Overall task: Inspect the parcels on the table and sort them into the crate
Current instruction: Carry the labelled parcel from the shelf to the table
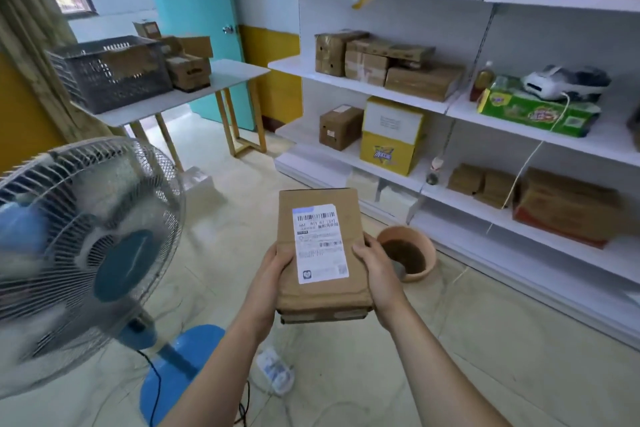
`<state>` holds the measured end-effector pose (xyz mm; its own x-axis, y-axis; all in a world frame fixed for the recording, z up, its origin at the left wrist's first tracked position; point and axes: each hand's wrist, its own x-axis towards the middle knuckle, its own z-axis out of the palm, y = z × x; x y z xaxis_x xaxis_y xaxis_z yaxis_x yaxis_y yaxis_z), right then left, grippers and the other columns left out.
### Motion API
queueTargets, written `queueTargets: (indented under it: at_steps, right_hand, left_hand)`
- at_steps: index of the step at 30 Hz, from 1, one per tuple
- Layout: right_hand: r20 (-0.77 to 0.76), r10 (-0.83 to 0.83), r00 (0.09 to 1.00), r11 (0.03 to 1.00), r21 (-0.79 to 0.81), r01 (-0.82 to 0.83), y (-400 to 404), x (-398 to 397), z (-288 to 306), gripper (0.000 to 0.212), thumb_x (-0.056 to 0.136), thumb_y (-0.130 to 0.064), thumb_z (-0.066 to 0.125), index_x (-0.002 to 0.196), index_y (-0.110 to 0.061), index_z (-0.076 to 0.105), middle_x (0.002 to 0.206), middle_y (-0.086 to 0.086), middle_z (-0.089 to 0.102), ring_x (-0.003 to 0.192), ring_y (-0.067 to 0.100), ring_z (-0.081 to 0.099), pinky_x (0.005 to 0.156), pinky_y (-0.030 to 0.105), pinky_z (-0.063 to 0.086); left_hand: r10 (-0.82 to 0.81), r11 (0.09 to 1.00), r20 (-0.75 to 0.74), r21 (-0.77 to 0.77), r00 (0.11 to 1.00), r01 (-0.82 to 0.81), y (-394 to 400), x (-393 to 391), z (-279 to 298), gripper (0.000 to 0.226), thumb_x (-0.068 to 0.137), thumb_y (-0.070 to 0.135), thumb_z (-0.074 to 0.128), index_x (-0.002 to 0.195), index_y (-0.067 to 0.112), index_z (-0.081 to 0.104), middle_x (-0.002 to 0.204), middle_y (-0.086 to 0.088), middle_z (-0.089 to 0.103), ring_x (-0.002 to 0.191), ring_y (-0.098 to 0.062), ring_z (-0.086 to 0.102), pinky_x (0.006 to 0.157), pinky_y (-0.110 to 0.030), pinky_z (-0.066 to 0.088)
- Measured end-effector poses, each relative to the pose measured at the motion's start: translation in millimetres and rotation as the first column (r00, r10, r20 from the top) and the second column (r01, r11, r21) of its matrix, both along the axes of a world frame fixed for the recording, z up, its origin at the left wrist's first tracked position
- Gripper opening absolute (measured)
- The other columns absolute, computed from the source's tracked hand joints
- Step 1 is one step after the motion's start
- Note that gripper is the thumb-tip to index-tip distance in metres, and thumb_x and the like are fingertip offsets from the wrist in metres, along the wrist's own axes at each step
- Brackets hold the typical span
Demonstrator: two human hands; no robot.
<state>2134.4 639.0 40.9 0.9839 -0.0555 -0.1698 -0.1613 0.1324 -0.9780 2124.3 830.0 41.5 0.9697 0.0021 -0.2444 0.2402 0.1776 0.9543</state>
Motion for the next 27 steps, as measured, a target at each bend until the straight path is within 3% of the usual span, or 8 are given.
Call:
queueTargets:
  at_steps: [4, 9, 13, 18, 22, 27]
  right_hand:
    - [-0.008, 0.050, 0.999, 0.999, -0.017, -0.051, -48.8, 74.1, 7.5, 0.053, 0.077, -0.051, 0.061, 0.127, -0.033, 0.062, 0.118, -0.006, 0.074, 0.111, 0.020, 0.069, 0.098, 0.048, 0.054]
    - [-0.013, 0.083, 0.996, 0.996, -0.013, -0.083, -79.6, 133.6, 11.0, 0.034, 0.079, -0.044, 0.058, 0.113, -0.041, 0.065, 0.113, -0.010, 0.075, 0.107, 0.016, 0.070, 0.094, 0.041, 0.055]
    - [-0.025, 0.122, 0.992, 0.992, -0.012, -0.122, -92.5, 188.8, 10.8, 0.034, 0.083, -0.044, 0.058, 0.116, -0.042, 0.065, 0.114, -0.009, 0.075, 0.107, 0.017, 0.071, 0.099, 0.049, 0.054]
    - [-0.049, 0.165, 0.985, 0.985, -0.034, -0.166, -98.2, 250.7, 3.4, 0.040, 0.085, -0.046, 0.058, 0.124, -0.038, 0.063, 0.116, -0.006, 0.074, 0.107, 0.019, 0.071, 0.098, 0.052, 0.055]
    - [-0.043, 0.149, 0.988, 0.988, -0.037, -0.151, -100.2, 312.3, 1.2, 0.024, 0.097, -0.031, 0.057, 0.118, -0.036, 0.066, 0.111, -0.007, 0.076, 0.103, 0.017, 0.072, 0.087, 0.041, 0.058]
    - [-0.041, 0.195, 0.980, 0.979, -0.052, -0.197, -90.3, 401.9, 11.2, 0.027, 0.103, -0.027, 0.050, 0.125, -0.034, 0.063, 0.111, -0.009, 0.075, 0.098, 0.010, 0.073, 0.070, 0.023, 0.056]
  left_hand:
    - [0.045, 0.999, -0.001, -0.006, 0.999, -0.045, -47.4, 69.5, -0.7, 0.055, 0.086, 0.054, 0.060, 0.132, 0.025, 0.064, 0.123, -0.001, 0.076, 0.114, -0.025, 0.071, 0.105, -0.048, 0.051]
    - [0.108, 0.994, -0.006, -0.009, 0.994, -0.108, -80.9, 125.1, -2.4, 0.051, 0.091, 0.050, 0.059, 0.133, 0.021, 0.063, 0.122, -0.003, 0.076, 0.115, -0.026, 0.071, 0.103, -0.047, 0.052]
    - [0.137, 0.991, -0.017, -0.007, 0.990, -0.137, -92.7, 173.7, -2.3, 0.052, 0.091, 0.051, 0.058, 0.134, 0.021, 0.062, 0.123, -0.003, 0.075, 0.114, -0.025, 0.072, 0.102, -0.046, 0.052]
    - [0.180, 0.983, -0.047, -0.014, 0.983, -0.181, -100.0, 232.2, -11.9, 0.032, 0.105, 0.037, 0.050, 0.129, 0.021, 0.064, 0.121, -0.004, 0.076, 0.112, -0.026, 0.072, 0.101, -0.046, 0.053]
    - [0.168, 0.985, -0.039, -0.023, 0.985, -0.169, -101.8, 293.7, -15.2, 0.033, 0.105, 0.037, 0.051, 0.131, 0.020, 0.063, 0.122, -0.004, 0.076, 0.113, -0.027, 0.072, 0.103, -0.047, 0.052]
    - [0.188, 0.981, -0.031, -0.051, 0.982, -0.189, -92.8, 383.8, -13.2, 0.042, 0.098, 0.045, 0.059, 0.133, 0.022, 0.061, 0.123, -0.003, 0.076, 0.114, -0.026, 0.072, 0.102, -0.048, 0.053]
